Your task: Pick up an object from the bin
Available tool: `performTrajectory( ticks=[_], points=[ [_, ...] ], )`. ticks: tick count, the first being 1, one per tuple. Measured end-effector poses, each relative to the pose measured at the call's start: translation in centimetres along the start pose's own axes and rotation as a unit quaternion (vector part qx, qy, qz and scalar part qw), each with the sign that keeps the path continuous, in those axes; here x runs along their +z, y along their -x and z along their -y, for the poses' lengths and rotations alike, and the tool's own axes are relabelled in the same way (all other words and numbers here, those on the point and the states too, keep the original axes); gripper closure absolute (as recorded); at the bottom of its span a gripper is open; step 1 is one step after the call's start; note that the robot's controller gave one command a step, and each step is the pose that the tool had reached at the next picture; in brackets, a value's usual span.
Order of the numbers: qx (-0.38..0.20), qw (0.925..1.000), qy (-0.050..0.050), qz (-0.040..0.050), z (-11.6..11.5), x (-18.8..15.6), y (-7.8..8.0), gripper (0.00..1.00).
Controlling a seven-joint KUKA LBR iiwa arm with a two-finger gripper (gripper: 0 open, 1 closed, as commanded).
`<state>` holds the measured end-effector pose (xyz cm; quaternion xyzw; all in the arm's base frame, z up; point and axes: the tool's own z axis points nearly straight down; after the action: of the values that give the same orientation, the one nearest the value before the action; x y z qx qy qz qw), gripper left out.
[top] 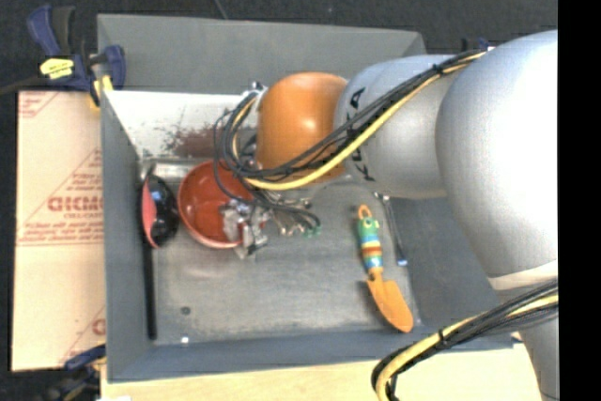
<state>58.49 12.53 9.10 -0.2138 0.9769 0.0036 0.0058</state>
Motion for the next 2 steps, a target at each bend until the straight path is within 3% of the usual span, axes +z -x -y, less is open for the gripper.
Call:
performTrajectory(
  ticks=[2],
  points=[
    [0.001, 1.0000, 0.000, -0.0001, -0.01, 0.00, 0.00, 1.00]
  ],
)
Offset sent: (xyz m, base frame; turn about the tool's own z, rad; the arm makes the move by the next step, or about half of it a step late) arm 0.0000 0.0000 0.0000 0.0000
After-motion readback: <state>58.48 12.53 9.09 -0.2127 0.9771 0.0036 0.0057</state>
